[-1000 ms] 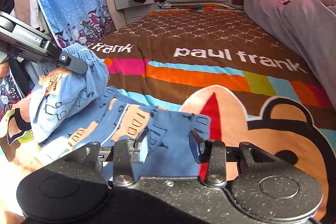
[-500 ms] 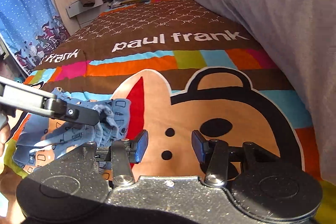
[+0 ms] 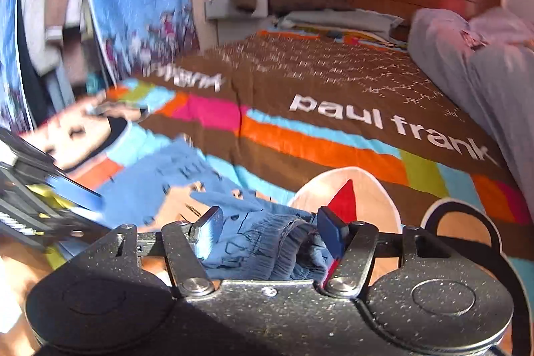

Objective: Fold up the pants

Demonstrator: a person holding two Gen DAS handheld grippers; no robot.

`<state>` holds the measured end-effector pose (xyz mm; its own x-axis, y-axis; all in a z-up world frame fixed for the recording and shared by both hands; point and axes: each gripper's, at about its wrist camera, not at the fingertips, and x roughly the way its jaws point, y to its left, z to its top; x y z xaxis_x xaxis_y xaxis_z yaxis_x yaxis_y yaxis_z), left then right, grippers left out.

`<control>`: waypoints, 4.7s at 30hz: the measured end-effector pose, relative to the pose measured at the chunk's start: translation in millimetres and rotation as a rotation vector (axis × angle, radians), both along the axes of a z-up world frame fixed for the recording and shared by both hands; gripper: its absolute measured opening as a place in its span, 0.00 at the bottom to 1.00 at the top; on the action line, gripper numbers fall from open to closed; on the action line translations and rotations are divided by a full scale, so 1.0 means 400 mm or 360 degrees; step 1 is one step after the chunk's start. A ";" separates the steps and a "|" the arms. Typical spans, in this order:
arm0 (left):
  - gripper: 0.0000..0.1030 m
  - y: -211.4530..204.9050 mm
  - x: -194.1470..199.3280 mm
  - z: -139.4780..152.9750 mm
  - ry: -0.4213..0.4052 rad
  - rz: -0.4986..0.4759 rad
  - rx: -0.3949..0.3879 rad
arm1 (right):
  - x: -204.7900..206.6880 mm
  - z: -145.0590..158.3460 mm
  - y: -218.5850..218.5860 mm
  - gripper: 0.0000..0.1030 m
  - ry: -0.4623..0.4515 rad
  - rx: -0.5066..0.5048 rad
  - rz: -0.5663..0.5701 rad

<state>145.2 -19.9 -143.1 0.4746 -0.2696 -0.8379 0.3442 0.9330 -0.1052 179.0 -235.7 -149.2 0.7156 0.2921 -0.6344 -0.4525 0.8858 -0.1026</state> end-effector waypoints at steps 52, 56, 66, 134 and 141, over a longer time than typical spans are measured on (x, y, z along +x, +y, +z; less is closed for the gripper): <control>0.88 0.189 0.255 -0.172 0.0316 -0.0059 -0.1152 | 0.122 -0.184 -0.316 0.72 0.1003 0.1623 -0.0078; 0.47 0.209 0.250 -0.175 0.0305 -0.0030 -0.1059 | 0.121 -0.185 -0.311 0.28 0.0999 0.1513 -0.0131; 0.13 0.205 0.218 -0.125 0.0157 -0.0042 -0.0892 | 0.089 -0.150 -0.292 0.23 0.0871 0.1362 -0.0151; 0.36 0.230 0.821 -0.095 -0.0047 0.0241 -0.0486 | 0.805 -0.114 -0.217 0.43 0.0734 0.1040 -0.0187; 0.73 0.246 0.707 -0.050 -0.0109 0.0363 -0.0440 | 0.689 -0.064 -0.245 0.71 0.0647 0.0977 -0.0240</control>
<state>428.1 78.6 -162.9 0.6010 -0.3624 -0.7124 0.1454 0.9260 -0.3483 454.6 -333.5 -174.8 0.5201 0.5961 -0.6117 -0.2188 0.7853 0.5792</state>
